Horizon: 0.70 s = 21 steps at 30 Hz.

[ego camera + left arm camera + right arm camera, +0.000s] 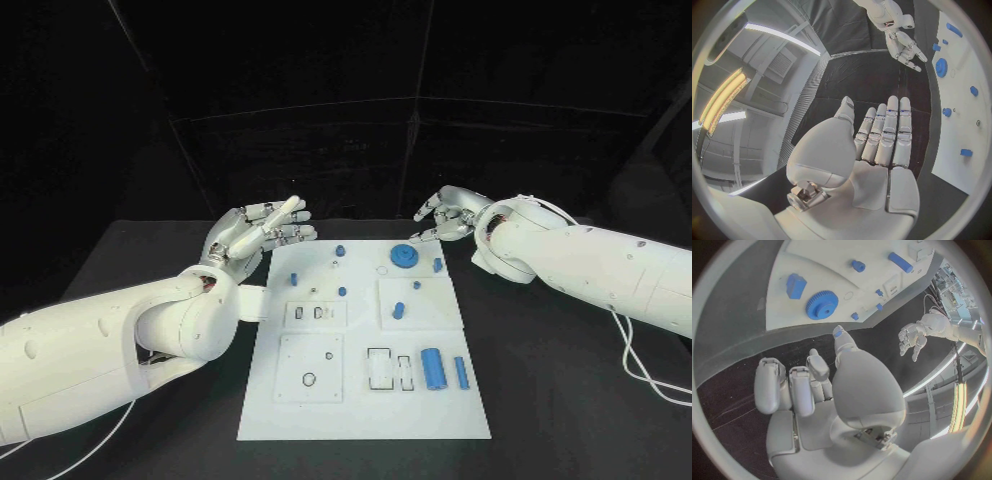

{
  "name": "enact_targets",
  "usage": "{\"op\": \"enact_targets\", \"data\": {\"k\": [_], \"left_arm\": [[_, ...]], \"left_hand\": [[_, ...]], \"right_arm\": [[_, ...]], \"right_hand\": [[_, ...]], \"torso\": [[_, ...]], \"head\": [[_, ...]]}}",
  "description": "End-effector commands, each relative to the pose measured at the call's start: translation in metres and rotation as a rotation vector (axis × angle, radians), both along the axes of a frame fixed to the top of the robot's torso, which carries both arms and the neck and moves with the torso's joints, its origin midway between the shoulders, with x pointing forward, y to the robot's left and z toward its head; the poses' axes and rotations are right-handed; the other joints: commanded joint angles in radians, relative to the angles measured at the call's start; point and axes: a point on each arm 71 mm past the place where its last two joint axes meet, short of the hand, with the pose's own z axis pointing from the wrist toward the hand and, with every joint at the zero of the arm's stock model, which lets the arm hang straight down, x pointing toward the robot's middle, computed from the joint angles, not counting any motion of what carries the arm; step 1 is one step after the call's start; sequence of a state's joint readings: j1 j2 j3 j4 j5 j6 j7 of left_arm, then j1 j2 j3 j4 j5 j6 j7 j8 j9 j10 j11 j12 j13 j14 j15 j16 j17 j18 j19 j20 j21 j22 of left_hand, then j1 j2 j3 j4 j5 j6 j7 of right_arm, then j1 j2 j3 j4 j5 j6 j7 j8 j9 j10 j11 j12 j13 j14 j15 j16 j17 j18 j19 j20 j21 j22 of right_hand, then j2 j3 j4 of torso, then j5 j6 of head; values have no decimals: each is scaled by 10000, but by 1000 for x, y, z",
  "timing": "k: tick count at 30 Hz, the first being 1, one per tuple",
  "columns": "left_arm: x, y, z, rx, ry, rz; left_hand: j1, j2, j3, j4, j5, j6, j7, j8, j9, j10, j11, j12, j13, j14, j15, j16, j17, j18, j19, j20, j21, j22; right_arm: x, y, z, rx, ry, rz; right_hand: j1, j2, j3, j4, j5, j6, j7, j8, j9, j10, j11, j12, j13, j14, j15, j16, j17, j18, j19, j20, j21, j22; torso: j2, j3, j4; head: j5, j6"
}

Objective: Assemble the parts on the task board

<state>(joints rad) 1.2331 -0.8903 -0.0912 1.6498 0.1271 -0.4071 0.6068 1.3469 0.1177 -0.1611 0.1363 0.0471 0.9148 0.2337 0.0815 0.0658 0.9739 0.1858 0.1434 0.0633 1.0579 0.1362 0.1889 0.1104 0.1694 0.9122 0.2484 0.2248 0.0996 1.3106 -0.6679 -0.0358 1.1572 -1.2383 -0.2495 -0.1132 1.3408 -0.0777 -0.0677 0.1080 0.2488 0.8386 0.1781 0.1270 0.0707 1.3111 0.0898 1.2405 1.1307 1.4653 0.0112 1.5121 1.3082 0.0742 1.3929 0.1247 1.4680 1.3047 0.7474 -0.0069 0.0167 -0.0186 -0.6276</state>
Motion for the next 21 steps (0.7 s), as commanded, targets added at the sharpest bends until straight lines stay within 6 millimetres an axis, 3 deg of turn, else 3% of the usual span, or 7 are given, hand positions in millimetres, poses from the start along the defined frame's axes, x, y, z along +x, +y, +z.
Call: {"op": "enact_targets", "data": {"k": [1,2,5,21], "left_arm": [[0,-2,2,-60,-114,-148],[1,-2,2,-62,-115,-153],[1,-2,1,-64,-114,-159],[2,-2,1,-49,-106,-137]], "left_hand": [[111,16,11,-53,52,80,19,-56,1,63,-14,-13,-1,73,23,-30,16,141,67,14,-5,-17],[111,16,11,-53,52,80,19,-56,1,63,-14,-13,-1,73,23,-30,16,141,67,14,-5,-17],[111,16,11,-53,52,80,19,-56,1,63,-14,-13,-1,73,23,-30,16,141,67,14,-5,-17],[114,16,11,-61,53,84,16,-58,0,64,-16,-16,-1,77,22,-33,17,141,71,13,-7,-20]], "right_arm": [[-1,8,-6,-746,468,379],[-1,12,-7,-901,484,510],[-1,18,-10,-1139,495,700],[-1,23,-24,-1723,734,1008]], "right_hand": [[229,32,41,-112,-247,-84,-6,58,-8,297,4,540,658,804,38,108,1290,-218,131,5,103,267],[362,32,120,-169,-446,-90,-27,87,-10,477,-10,849,1040,824,33,164,1426,-243,205,7,158,390],[474,48,211,-230,-527,-85,-48,121,-11,620,-23,1097,1351,842,29,211,1541,-273,297,6,222,537],[618,134,398,-390,-354,145,-101,295,15,705,-66,1326,1659,839,2,228,1580,-285,321,-13,262,615]], "torso": [[3,-8,23],[3,-6,26],[3,-5,36],[-4,-19,11]], "head": [[-9,-14],[-14,-16],[-31,-18],[-41,-54]]}}
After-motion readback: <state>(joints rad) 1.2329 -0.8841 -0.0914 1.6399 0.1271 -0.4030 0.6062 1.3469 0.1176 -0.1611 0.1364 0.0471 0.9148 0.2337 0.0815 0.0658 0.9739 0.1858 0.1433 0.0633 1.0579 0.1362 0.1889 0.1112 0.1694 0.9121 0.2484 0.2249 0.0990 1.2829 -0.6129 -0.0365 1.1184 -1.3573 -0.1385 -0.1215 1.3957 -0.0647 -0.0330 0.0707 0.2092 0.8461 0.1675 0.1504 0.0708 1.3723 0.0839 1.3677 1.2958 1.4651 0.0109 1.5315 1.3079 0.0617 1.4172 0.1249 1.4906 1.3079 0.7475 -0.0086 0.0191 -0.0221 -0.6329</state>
